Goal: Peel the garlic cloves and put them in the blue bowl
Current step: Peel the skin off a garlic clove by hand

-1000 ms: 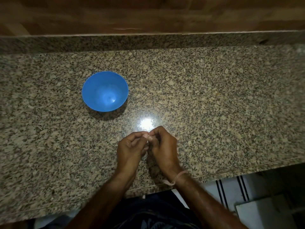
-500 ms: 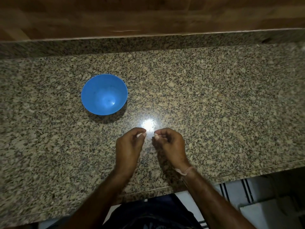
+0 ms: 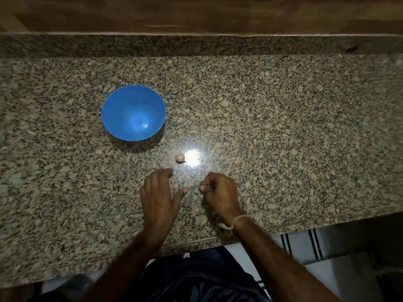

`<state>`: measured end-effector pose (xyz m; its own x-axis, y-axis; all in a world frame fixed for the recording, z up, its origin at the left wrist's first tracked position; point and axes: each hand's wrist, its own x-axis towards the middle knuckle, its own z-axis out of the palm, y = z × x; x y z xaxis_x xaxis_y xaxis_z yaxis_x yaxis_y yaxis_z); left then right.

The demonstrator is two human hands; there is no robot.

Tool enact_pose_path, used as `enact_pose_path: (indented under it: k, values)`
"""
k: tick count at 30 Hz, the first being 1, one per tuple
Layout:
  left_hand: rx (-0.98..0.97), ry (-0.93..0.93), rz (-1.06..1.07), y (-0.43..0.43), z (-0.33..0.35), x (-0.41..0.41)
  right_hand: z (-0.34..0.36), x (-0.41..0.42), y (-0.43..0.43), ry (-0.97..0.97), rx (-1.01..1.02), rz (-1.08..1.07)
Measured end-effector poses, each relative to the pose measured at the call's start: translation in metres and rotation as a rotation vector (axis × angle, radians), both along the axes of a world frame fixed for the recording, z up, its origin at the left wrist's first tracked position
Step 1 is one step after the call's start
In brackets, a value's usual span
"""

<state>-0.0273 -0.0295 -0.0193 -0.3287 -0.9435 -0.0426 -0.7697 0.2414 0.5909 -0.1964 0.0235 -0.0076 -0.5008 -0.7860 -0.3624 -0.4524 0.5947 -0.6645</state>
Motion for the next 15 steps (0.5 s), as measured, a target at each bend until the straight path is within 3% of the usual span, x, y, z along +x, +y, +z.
enact_pose_path:
  k: [4,15]
  values:
    - [-0.037,-0.119,-0.097,0.014,-0.010,0.012,0.005,-0.001,-0.005,0.002,0.044,0.007]
    - [-0.077,-0.174,-0.124,0.012,-0.015,0.008,0.008,0.009,-0.009,0.118,0.081,-0.043]
